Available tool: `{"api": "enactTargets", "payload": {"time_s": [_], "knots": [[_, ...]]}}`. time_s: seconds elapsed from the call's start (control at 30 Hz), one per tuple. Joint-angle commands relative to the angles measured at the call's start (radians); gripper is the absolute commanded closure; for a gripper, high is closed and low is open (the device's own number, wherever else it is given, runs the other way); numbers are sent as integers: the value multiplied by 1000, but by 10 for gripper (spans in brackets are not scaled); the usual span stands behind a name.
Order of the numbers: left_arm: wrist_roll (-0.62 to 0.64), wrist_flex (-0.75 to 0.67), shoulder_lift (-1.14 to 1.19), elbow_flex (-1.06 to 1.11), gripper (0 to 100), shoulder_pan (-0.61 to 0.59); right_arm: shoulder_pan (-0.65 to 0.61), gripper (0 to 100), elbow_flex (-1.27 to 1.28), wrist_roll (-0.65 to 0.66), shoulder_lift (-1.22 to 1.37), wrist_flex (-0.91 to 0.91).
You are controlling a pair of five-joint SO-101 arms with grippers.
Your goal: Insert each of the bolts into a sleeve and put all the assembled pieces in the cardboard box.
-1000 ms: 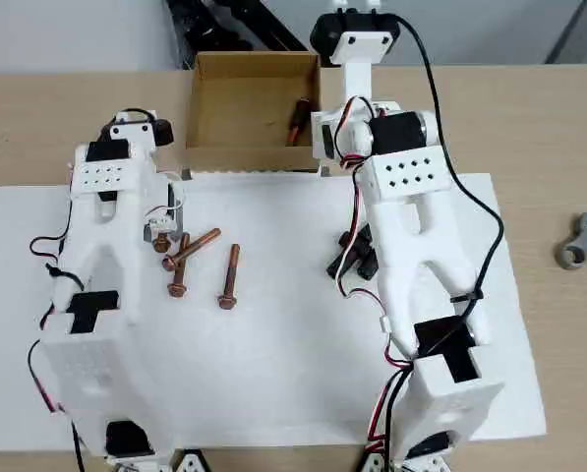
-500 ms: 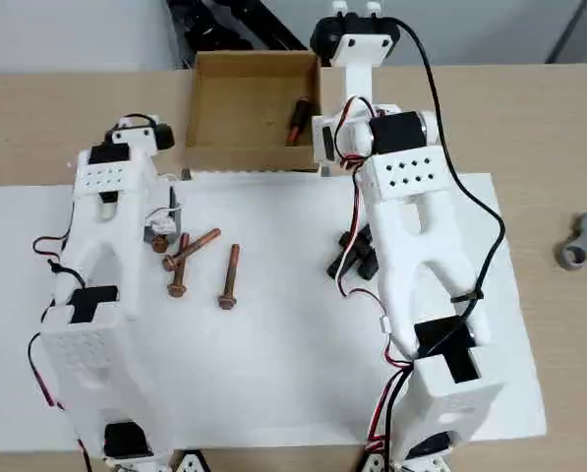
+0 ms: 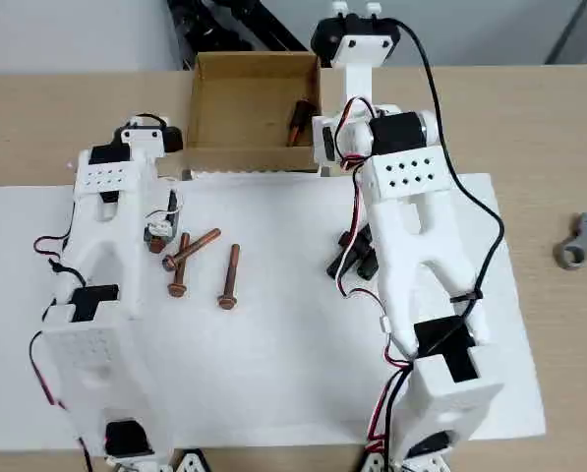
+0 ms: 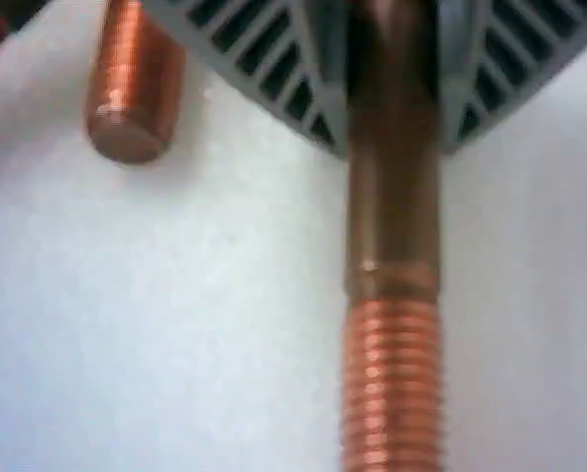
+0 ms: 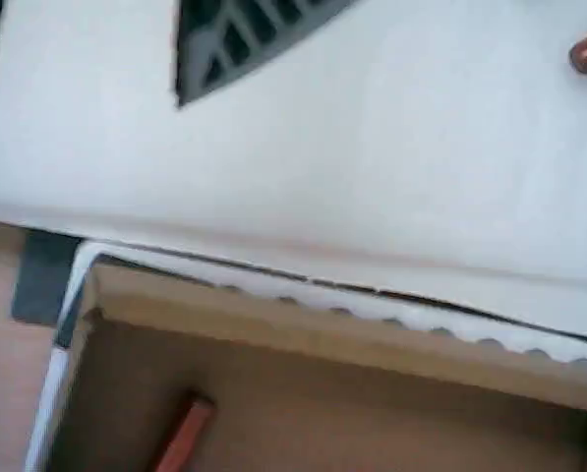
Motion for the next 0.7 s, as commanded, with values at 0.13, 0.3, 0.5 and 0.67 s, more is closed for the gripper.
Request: {"api": "enactTargets", "payload": {"time_s": [0.13, 0.3, 0.5, 0.67], "knots": [[-256, 107, -265, -7, 995, -14, 4, 880, -43, -5, -145, 5], [-446, 216, -408, -7, 995, -14, 4, 880, -43, -5, -216, 48], [-631, 270, -539, 18, 995, -38, 12, 880, -43, -9, -288, 216], [-907, 270, -624, 183, 995, -100, 10, 880, -43, -11, -349, 349]]}}
